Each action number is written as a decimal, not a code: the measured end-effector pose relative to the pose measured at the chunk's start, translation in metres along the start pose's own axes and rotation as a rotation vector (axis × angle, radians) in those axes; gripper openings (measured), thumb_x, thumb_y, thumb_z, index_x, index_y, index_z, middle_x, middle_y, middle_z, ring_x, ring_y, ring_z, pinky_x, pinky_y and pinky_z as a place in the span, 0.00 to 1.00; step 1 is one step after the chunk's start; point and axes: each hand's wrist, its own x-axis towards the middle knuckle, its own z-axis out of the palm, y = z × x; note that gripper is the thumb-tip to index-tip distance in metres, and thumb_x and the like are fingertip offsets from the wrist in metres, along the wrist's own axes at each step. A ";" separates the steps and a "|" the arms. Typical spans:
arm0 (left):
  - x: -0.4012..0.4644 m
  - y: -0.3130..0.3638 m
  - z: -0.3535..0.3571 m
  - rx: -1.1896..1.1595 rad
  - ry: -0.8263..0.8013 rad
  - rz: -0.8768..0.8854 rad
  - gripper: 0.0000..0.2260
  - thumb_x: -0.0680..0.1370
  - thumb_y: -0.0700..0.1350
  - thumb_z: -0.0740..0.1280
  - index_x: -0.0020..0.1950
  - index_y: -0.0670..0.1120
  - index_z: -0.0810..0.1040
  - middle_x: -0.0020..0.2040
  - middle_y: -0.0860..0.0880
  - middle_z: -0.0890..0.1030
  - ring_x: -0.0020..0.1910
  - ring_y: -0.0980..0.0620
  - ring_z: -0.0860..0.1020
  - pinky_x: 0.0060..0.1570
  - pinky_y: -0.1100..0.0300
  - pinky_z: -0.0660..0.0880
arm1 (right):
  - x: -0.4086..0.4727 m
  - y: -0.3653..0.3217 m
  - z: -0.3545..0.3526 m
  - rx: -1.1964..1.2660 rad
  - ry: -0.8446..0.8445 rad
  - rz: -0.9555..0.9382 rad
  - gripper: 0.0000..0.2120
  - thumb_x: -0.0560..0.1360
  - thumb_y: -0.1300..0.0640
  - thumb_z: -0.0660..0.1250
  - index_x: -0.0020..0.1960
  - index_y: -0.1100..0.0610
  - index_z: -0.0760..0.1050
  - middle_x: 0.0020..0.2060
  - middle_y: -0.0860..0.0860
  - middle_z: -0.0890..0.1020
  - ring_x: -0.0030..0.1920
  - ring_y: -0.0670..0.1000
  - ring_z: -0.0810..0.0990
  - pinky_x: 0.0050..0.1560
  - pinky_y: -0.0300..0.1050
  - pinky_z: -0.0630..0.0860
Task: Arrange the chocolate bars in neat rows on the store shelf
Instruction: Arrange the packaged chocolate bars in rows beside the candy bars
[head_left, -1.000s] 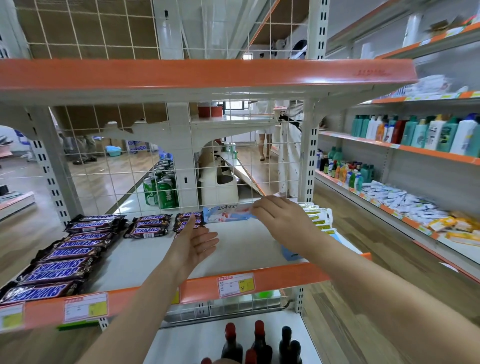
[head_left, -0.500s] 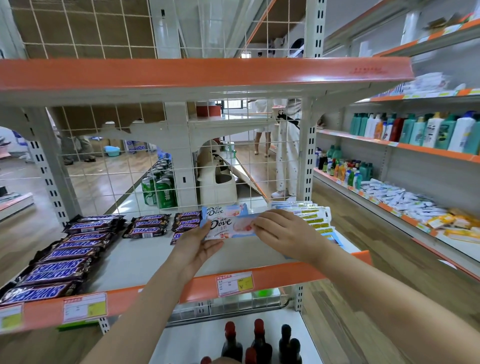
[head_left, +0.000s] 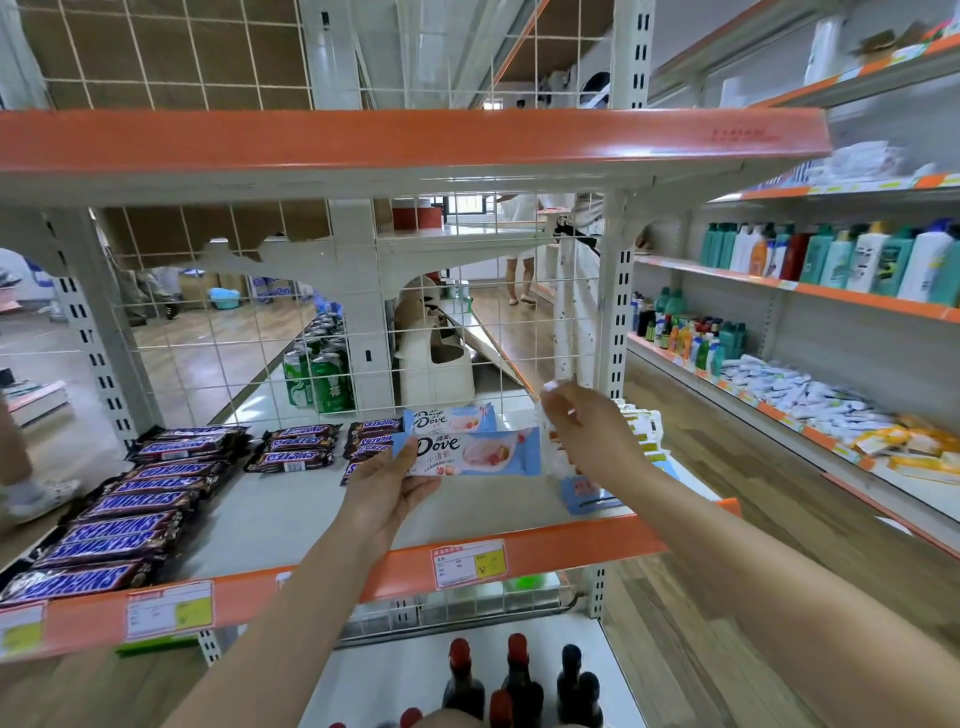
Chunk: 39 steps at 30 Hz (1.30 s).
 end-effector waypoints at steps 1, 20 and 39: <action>0.000 -0.001 0.000 0.004 -0.002 0.000 0.07 0.79 0.41 0.63 0.44 0.39 0.76 0.33 0.45 0.84 0.28 0.54 0.82 0.34 0.62 0.81 | 0.000 -0.004 0.001 0.111 -0.085 0.120 0.21 0.80 0.46 0.54 0.52 0.63 0.75 0.44 0.59 0.80 0.41 0.56 0.77 0.46 0.51 0.74; -0.002 0.003 -0.008 0.126 -0.012 0.058 0.07 0.77 0.41 0.65 0.40 0.41 0.75 0.39 0.44 0.78 0.41 0.49 0.80 0.48 0.61 0.79 | 0.002 -0.018 0.004 0.273 -0.210 0.096 0.11 0.78 0.56 0.63 0.48 0.64 0.77 0.35 0.53 0.71 0.34 0.47 0.67 0.34 0.37 0.64; -0.006 0.006 -0.006 0.235 0.043 0.096 0.04 0.75 0.38 0.68 0.41 0.40 0.78 0.41 0.44 0.80 0.35 0.52 0.80 0.43 0.64 0.80 | 0.000 -0.013 0.013 0.312 -0.155 0.175 0.10 0.78 0.55 0.63 0.52 0.59 0.78 0.45 0.56 0.79 0.40 0.48 0.73 0.37 0.36 0.72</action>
